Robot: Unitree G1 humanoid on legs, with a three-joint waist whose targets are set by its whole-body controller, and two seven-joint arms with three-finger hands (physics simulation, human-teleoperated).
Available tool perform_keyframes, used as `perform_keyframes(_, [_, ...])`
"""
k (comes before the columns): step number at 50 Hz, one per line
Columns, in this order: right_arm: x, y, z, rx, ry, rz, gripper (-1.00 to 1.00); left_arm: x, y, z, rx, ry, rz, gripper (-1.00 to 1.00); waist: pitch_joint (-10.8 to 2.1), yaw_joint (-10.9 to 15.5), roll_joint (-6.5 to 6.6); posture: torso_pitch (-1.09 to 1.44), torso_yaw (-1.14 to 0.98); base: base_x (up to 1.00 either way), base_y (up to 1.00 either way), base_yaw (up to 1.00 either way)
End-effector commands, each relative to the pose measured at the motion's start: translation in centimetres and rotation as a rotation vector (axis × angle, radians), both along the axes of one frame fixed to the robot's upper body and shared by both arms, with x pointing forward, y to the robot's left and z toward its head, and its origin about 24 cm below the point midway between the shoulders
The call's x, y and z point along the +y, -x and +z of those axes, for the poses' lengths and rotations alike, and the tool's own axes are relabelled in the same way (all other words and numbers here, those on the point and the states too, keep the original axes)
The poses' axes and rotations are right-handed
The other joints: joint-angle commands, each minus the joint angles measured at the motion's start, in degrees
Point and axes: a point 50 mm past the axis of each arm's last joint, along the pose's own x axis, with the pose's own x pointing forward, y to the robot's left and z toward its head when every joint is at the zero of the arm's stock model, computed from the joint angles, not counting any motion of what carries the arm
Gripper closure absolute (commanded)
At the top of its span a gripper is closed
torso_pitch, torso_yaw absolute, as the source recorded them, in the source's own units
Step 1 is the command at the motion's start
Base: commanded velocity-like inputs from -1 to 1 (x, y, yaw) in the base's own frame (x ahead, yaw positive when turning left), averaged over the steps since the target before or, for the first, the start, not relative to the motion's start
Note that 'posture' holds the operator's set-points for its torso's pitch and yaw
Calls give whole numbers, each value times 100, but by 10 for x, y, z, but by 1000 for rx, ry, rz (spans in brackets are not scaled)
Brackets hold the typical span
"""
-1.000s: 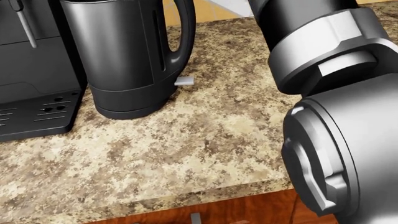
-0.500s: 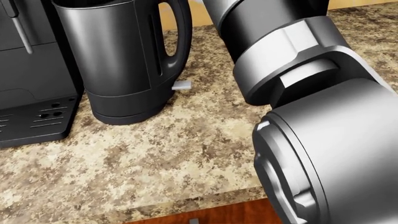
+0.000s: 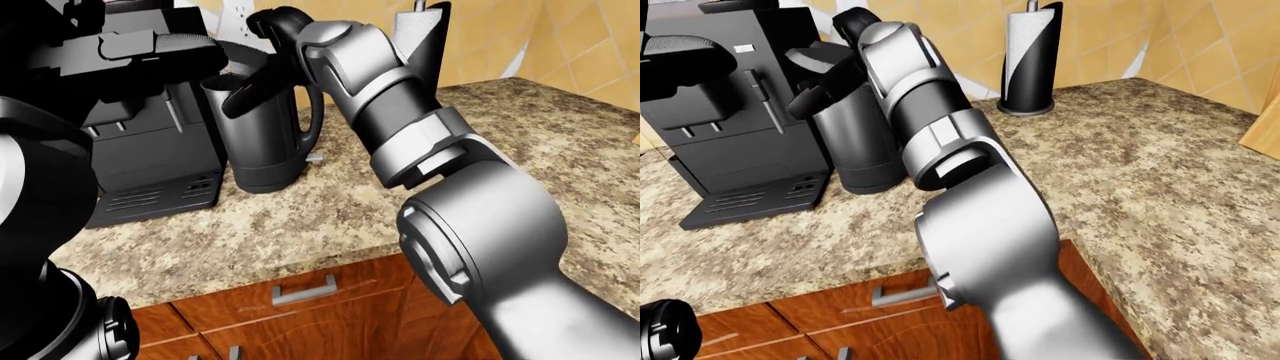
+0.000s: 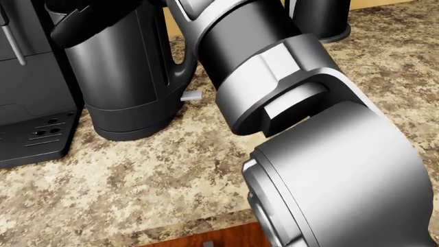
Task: Close the lid of the electric kettle.
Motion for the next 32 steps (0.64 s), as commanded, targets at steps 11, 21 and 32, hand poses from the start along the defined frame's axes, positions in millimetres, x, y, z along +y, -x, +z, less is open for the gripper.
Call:
perform_keyframes(11, [17,9,-15,74,101,91,-100,4,6,10,-58,14,12,-100,-122,-4,58,-28,0,0,0,0])
perform_keyframes(21, [17,12,-28,46,428,83,-100,5,6,10,-58,21,11,-100,-160,6,96,-28,0,0,0,0])
perform_keyframes(32, [-2,9,24,-111,322,-25,-100,7,5,10,-55,29,11,-100,-121,56,78,-28,0,0,0,0])
